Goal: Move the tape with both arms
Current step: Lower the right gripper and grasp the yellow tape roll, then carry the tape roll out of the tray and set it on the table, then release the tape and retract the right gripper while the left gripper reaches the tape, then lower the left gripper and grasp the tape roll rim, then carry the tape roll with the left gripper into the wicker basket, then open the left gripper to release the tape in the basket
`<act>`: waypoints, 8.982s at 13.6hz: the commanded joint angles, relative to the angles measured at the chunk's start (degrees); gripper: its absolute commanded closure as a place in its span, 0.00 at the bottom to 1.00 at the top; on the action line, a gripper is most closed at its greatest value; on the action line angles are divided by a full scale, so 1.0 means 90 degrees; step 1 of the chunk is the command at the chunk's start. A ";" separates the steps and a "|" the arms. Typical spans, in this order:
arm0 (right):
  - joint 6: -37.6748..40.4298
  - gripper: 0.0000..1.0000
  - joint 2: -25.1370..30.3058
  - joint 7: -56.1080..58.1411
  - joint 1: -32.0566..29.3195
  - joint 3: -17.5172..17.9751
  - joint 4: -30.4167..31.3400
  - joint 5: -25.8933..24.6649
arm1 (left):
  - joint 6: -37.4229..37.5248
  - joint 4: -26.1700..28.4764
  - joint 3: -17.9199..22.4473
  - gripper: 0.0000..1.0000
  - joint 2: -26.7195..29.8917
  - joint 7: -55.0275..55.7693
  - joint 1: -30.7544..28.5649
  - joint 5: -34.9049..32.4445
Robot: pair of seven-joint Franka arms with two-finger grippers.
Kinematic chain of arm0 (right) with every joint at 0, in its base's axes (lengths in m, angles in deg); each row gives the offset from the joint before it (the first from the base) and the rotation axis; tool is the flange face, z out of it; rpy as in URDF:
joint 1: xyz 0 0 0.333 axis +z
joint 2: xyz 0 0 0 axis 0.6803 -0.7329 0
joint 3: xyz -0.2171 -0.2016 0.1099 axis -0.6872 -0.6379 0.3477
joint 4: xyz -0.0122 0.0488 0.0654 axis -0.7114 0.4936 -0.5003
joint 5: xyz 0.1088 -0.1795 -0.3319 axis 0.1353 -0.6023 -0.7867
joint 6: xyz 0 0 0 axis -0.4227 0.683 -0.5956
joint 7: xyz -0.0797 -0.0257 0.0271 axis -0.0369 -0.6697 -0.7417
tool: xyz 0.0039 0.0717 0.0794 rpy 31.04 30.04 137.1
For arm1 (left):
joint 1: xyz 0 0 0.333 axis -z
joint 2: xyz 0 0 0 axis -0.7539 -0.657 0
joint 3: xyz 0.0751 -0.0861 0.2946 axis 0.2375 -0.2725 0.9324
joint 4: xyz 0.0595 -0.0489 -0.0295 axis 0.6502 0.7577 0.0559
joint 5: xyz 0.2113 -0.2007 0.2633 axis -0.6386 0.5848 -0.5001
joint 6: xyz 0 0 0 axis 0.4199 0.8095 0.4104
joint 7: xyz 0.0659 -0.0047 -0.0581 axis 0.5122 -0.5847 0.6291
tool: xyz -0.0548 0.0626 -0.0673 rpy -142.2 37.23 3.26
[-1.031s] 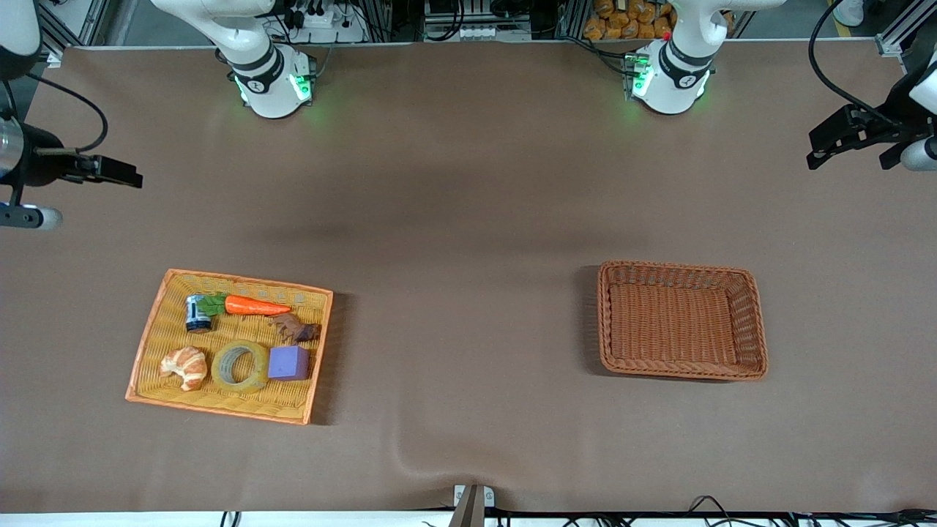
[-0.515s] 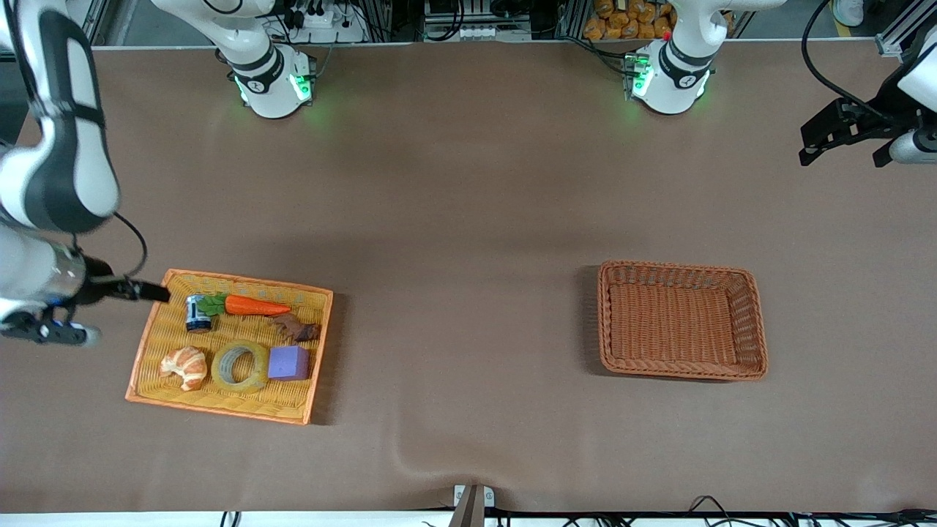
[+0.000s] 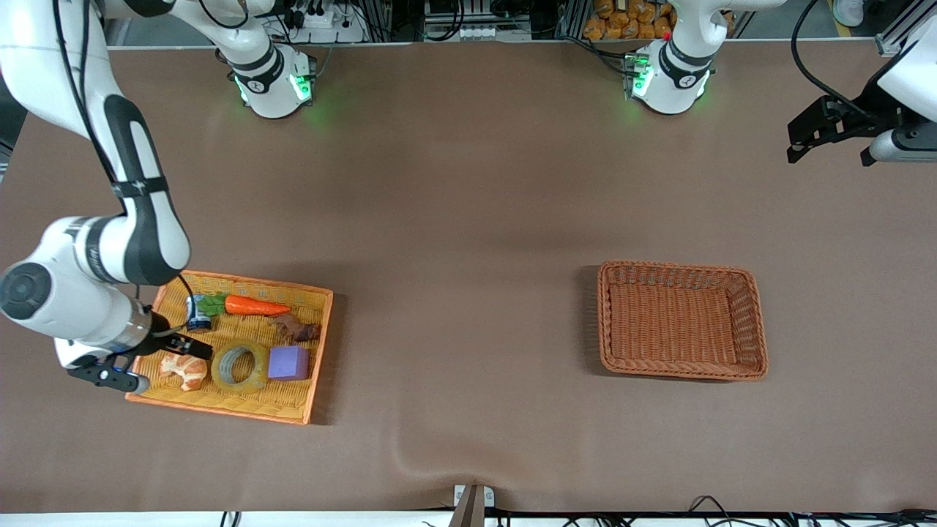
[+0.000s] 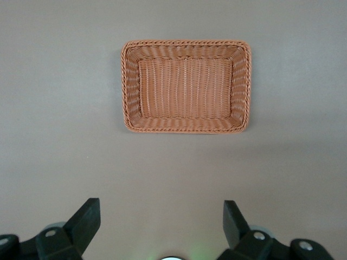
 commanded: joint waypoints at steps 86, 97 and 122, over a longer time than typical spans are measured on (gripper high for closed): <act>0.4146 0.00 0.3767 0.2386 0.0223 0.0003 -0.0291 -0.0373 | -0.6748 -0.1465 0.0771 1.00 -0.6119 0.7854 0.4366 0.0000; 0.3815 0.00 0.3708 0.2386 0.0457 -0.0007 -0.0243 -0.0363 | -0.3721 0.0259 0.0712 1.00 -0.2440 0.4667 0.2670 -0.0401; 0.3756 0.00 0.3669 0.1667 0.0458 -0.0056 -0.0164 -0.0324 | -0.3501 0.1224 0.0702 0.00 -0.1490 0.2271 0.0430 -0.0430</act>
